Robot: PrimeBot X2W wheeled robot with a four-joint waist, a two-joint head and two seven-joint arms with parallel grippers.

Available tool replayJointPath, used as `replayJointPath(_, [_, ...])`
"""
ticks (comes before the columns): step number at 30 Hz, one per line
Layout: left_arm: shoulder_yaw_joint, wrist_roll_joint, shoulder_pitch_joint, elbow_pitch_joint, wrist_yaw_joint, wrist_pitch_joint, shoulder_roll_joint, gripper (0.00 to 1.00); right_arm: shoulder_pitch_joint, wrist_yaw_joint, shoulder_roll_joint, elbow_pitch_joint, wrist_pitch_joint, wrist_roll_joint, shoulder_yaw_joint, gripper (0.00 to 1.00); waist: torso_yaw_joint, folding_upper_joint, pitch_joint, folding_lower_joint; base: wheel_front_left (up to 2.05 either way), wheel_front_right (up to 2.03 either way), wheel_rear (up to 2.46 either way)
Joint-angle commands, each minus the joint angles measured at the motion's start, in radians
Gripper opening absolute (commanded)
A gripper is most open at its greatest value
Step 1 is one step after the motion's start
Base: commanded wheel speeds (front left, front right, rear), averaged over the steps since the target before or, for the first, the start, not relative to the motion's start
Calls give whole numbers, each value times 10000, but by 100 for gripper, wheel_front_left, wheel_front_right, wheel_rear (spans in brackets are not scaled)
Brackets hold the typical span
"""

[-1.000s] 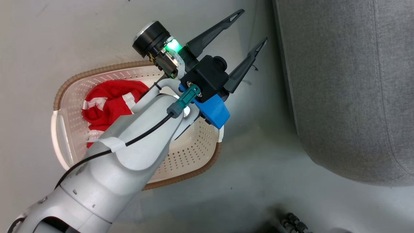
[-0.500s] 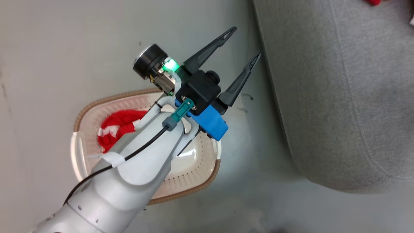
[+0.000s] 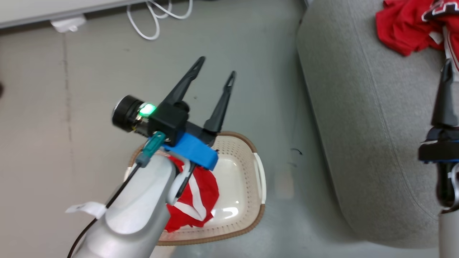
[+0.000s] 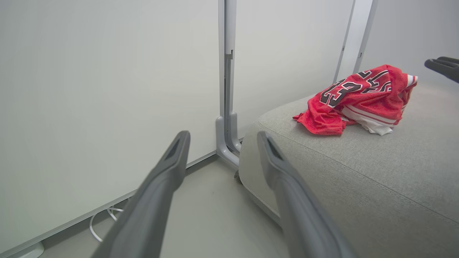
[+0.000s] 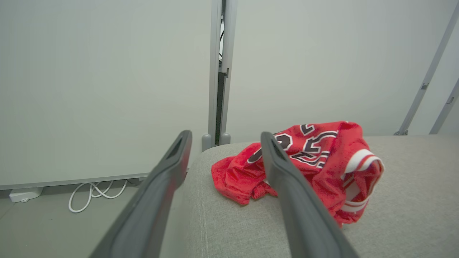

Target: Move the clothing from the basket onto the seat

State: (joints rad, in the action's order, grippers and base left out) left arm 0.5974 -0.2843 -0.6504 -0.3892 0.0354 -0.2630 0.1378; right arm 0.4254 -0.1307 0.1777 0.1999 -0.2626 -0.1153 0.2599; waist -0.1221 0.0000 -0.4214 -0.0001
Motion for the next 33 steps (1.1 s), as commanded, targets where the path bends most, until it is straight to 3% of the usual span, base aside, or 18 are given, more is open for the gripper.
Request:
replayJointPath(1, [-372,-29,385,138,-85,-25,62,100,-319,-1,-196,-236,-36,-19,-245,100,596,0,640,1,0,0,0])
replayJointPath(15, [-2594,316,2204,1024,-56,-26,-143,100,-1136,-1,-797,-728,-35,58,-1823,100,1643,0,1723,1,0,0,0])
replayJointPath(33, [-4518,1018,4284,1469,429,-28,-667,100,-2699,-3,-1128,-903,-35,358,-1807,100,1954,0,2881,1,0,0,0])
